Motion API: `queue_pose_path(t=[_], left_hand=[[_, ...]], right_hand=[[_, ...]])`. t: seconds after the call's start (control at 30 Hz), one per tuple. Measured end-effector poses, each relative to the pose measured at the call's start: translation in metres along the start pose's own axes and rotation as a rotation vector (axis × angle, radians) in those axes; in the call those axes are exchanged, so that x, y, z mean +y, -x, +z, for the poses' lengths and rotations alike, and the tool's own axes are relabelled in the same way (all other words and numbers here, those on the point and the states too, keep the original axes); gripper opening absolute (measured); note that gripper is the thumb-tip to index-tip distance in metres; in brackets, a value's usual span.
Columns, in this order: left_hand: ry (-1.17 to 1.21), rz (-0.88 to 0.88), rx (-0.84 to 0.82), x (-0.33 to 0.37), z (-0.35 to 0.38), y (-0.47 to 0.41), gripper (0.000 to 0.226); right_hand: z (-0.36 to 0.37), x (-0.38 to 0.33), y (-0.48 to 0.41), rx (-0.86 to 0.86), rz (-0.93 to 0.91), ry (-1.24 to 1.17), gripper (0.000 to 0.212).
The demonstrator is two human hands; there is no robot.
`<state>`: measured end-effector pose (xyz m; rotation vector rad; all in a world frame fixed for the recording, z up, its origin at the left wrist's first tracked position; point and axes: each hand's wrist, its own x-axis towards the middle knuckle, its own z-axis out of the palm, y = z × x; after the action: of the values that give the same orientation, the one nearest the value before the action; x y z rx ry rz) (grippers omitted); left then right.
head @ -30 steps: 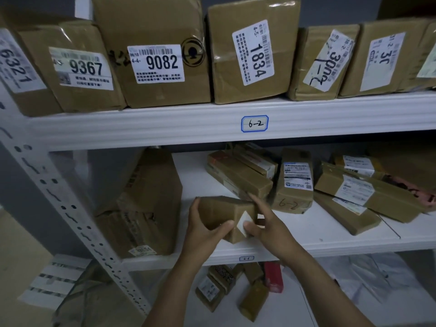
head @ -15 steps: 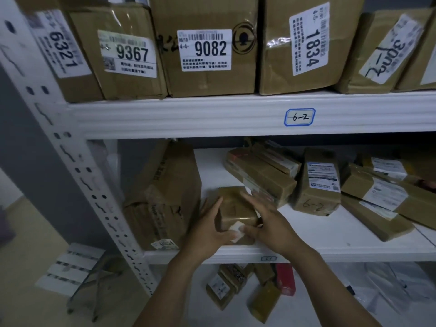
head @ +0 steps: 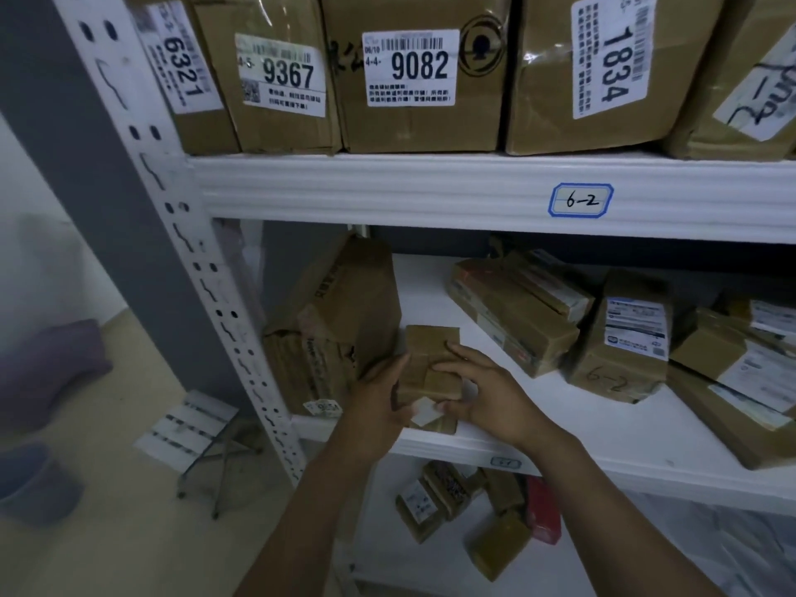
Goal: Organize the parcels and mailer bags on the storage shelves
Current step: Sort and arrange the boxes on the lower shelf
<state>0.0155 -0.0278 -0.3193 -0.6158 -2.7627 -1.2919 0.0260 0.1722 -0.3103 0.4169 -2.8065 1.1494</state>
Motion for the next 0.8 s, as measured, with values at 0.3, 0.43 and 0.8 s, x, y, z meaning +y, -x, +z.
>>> queue_pose_path(t=[0.3,0.43,0.8], left_hand=[[-0.513,0.213,0.538,0.009,-0.016,0.05,0.06],[-0.731,0.246,0.622,0.013,-0.029,0.051,0.064],[-0.764,0.059,0.467,0.016,-0.045,0.049,0.093]], right_hand=[[0.006,-0.012,0.006,-0.084,-0.119,0.036,0.052],[0.009,-0.021,0.003,-0.139,-0.168,0.087,0.054],[0.012,-0.026,-0.004,-0.114,-0.236,0.296,0.055]])
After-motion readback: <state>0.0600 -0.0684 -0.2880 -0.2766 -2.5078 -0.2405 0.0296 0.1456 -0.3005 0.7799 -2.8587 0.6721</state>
